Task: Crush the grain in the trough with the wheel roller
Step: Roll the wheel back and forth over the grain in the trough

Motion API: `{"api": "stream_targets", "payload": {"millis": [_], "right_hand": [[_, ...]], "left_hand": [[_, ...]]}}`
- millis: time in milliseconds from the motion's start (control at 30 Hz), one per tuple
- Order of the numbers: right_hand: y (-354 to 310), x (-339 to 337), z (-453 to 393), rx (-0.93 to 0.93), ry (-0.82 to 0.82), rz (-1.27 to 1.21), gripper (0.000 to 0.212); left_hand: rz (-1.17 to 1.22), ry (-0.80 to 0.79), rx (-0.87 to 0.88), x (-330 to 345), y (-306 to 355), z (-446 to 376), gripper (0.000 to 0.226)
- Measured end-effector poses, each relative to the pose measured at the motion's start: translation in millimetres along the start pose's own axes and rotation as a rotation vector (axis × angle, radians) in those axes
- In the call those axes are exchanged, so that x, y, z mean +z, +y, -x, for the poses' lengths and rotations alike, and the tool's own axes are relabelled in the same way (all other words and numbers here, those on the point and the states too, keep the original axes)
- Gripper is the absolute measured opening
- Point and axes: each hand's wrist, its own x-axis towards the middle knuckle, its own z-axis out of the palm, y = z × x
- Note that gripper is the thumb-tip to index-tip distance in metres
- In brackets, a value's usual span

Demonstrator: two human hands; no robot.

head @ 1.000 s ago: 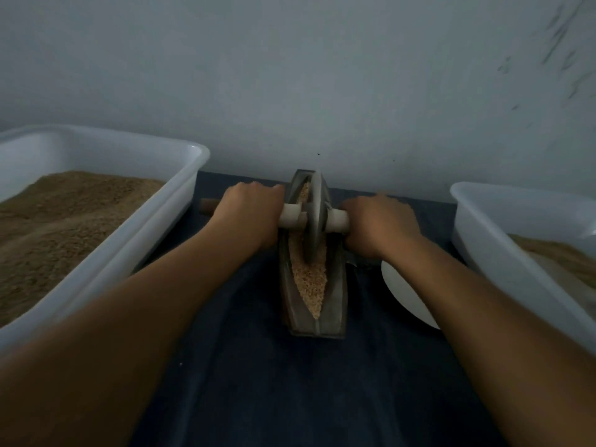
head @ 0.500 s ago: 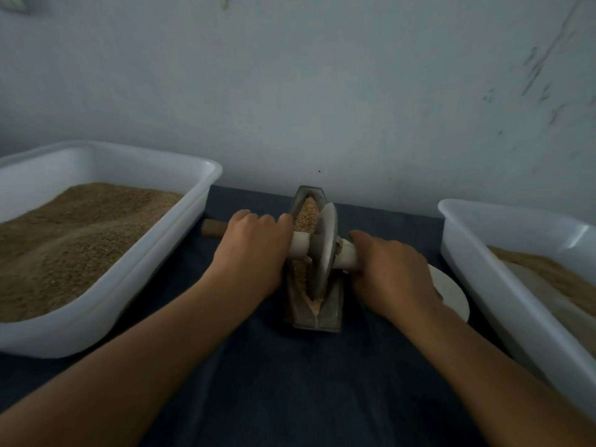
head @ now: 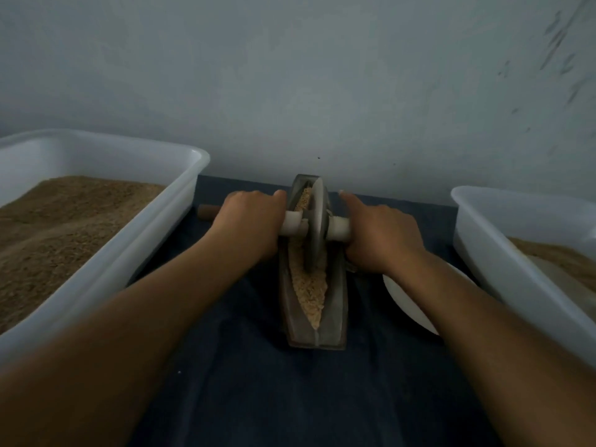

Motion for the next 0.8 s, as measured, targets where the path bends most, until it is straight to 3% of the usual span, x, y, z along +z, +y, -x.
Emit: {"api": "stream_targets", "payload": {"millis": [333, 500, 800], "right_hand": [[15, 16, -48, -0.027, -0.08, -0.031, 0.075], [14, 16, -41, -0.027, -0.089, -0.06, 0.071], [-2, -1, 12, -0.023, 0.042, -0.008, 0.042]], "left_hand": [[-0.043, -0.116, -0.022, -4, -4, -43, 0.04], [-0.034, -0.066, -0.027, -5, 1, -36, 0.04], [-0.036, -0.042, -0.018, -16, 9, 14, 0.029]]}}
